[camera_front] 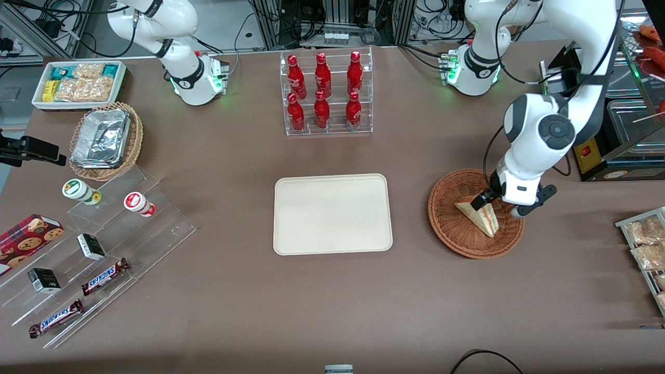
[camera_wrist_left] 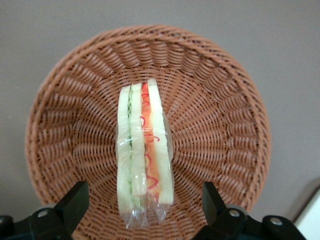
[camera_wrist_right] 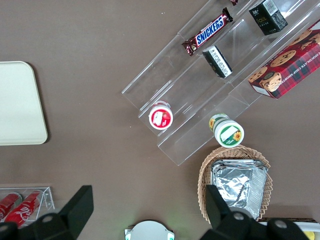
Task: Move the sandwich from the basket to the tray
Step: 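Lower the left gripper and close it on the wrapped sandwich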
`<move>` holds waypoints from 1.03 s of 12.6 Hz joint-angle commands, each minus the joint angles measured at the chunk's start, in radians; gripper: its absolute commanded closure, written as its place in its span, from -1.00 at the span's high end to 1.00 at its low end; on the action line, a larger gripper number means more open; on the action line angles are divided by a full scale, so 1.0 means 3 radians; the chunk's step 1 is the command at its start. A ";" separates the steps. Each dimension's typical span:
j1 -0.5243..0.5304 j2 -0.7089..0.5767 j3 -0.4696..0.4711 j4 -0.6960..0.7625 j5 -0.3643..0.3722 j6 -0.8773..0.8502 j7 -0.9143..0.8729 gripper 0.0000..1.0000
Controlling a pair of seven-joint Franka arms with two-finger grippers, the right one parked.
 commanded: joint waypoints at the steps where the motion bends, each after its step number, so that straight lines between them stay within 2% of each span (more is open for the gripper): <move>1: 0.0003 0.0140 -0.0012 -0.0047 0.0006 0.0198 -0.0056 1.00; 3: 0.0008 0.0258 -0.0012 -0.0052 0.0006 0.0320 -0.0056 0.98; 4: 0.0003 0.0284 -0.0012 -0.0047 0.0006 0.0351 -0.0061 0.58; 6: -0.0002 0.0299 -0.0007 -0.0032 0.0012 0.0357 -0.0051 -0.69; 7: -0.0002 0.0289 -0.0007 -0.0021 0.0012 0.0352 -0.0041 -1.00; 10: -0.0002 0.0075 -0.0002 0.0014 0.0017 0.0245 -0.0015 -1.00; 13: -0.0022 -0.0155 -0.0037 0.0396 0.0108 -0.0479 -0.0010 -1.00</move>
